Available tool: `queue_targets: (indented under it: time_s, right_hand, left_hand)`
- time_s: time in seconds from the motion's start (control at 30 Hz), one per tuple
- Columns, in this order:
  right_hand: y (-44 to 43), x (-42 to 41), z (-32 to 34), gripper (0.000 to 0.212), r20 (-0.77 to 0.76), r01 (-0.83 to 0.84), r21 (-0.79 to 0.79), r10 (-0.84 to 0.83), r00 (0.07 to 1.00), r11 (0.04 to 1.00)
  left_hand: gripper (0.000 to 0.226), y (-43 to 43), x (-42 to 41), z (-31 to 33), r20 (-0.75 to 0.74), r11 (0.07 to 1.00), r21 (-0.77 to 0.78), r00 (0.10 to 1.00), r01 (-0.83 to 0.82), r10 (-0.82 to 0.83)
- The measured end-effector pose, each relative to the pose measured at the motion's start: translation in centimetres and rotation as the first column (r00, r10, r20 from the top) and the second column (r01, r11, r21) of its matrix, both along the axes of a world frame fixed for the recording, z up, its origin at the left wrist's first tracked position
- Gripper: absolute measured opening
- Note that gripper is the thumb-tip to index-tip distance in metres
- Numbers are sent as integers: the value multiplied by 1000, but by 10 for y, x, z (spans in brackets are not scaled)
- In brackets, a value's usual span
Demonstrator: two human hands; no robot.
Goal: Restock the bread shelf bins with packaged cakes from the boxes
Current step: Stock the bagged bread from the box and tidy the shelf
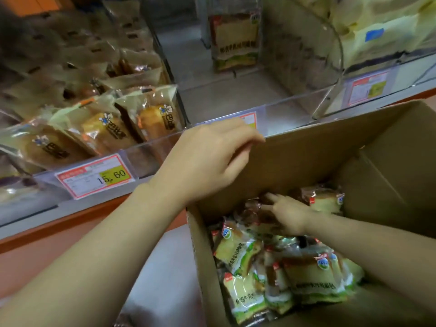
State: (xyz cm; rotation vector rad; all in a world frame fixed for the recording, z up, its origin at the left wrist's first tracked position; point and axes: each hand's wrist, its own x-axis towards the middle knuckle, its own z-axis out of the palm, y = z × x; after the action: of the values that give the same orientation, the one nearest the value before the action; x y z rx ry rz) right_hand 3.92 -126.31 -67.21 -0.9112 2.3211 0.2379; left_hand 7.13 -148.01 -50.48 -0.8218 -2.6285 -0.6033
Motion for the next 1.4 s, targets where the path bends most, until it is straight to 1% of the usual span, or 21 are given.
queue_targets:
  time_s: [0.1,0.2,0.27,0.33,0.37,0.5,0.6,0.73,0.8,0.87,0.93,0.97,1.07,1.13,1.2,1.27,1.33,1.4]
  right_hand:
    - [3,3,-10,68,-54,-8,35,10,998,999]
    - [5,8,-16,65,-118,-4,83,14,993,997]
    - [3,7,-17,52,-213,-28,76,44,976,997]
    - [-1,4,-16,37,-311,-80,34,87,946,996]
    - [-3,3,-15,33,-337,-103,19,103,936,995]
    - [-3,0,-15,28,-361,-208,19,201,911,978]
    - [-4,0,-6,25,-347,-299,34,291,892,954]
    - [0,4,24,21,-307,-384,16,371,877,923]
    - [8,4,46,18,-312,-353,-49,321,894,934]
    - [20,4,75,20,-337,-312,-115,259,905,943]
    - [34,6,107,23,-377,-328,-168,247,893,930]
    - [41,10,124,23,-382,-331,-219,232,895,918]
    - [58,26,176,16,-400,-318,-412,144,905,854]
    - [68,35,206,9,-442,-329,-515,84,893,791]
    - [76,44,233,6,-466,-335,-589,30,884,735]
    - [83,53,256,5,-470,-340,-664,-18,883,666]
    - [88,62,276,4,-482,-353,-715,-60,874,603]
    - [91,70,293,2,-486,-362,-756,-98,868,545]
  left_hand:
    - [27,6,-1,0,-28,998,-49,999,-46,45]
    - [26,9,2,-2,-19,993,-55,994,-109,108]
    - [27,12,6,-2,-13,984,-55,986,-168,168]
    - [26,19,11,-1,-2,974,-57,975,-221,221]
    - [26,21,13,-1,12,969,-53,971,-239,240]
    - [29,27,23,-4,60,947,-45,946,-317,320]
    - [27,31,29,-5,61,941,-68,940,-332,336]
    - [24,28,40,-5,72,931,-149,935,-334,348]
    - [25,27,46,-3,88,928,-177,934,-328,347]
    - [25,29,52,3,123,920,-220,926,-324,356]
    - [28,34,58,11,191,910,-258,906,-326,379]
    - [30,37,62,16,238,909,-263,891,-324,387]
    - [45,52,74,33,388,930,-201,846,-309,365]
    - [54,61,82,46,456,937,-108,821,-332,343]
    - [60,69,91,58,515,925,15,796,-379,317]
    - [81,73,98,70,570,905,123,776,-407,272]
    - [106,76,105,81,628,903,188,754,-387,192]
    - [120,82,111,94,647,912,233,754,-337,114]
